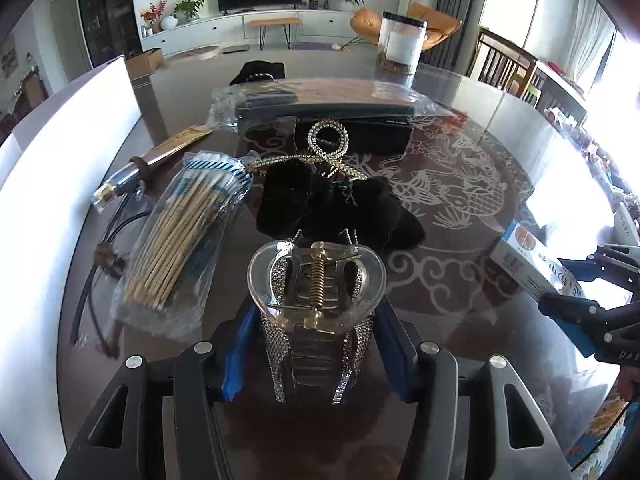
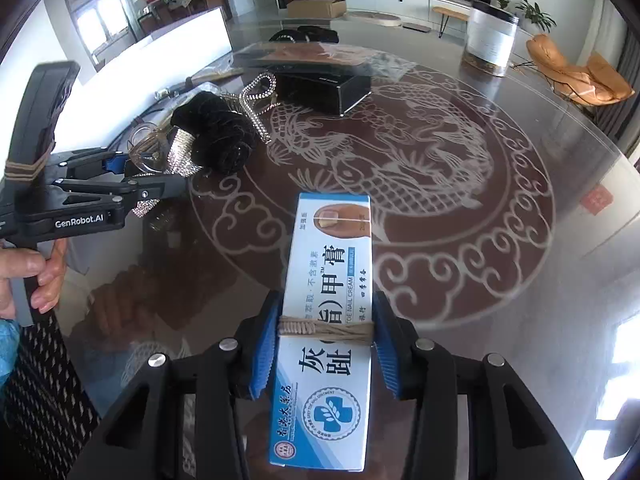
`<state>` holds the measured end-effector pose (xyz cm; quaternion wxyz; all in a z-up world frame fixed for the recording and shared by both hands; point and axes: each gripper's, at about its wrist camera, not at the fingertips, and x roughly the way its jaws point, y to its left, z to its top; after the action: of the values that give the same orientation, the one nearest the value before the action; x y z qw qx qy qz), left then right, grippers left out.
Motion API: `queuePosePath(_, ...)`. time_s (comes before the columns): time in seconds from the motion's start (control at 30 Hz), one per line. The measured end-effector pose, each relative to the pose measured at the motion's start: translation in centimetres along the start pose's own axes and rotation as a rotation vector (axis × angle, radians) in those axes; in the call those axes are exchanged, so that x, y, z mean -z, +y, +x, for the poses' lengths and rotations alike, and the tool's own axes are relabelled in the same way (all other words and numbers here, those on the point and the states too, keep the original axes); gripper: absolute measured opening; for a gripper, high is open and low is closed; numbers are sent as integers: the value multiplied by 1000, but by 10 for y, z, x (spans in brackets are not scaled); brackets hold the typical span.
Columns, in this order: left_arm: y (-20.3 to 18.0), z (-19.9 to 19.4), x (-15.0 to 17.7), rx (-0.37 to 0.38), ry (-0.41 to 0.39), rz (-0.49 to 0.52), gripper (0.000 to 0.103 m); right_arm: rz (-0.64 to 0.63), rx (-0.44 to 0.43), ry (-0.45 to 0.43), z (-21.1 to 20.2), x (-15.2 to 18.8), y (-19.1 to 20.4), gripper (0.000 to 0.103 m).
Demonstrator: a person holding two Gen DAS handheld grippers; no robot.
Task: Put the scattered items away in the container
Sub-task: 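Close the right gripper on the nail cream box while the left gripper closes on the claw clip, then carry both items over the white container and open both grippers to drop them inside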
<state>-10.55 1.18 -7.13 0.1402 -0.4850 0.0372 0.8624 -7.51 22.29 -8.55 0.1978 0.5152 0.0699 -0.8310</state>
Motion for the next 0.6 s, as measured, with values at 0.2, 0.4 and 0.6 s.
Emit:
queuePosePath(0.2, 7, -45, 19, 24, -18, -59, 55, 66, -75, -21, -32, 19, -10, 45)
queuePosePath(0.4, 15, -47, 40, -14, 21, -73, 55, -11, -19, 38, -32, 19, 2, 45)
queuePosePath(0.6, 20, -38, 63, 2, 38, -95, 55, -48, 29, 131, -14, 35, 11, 46)
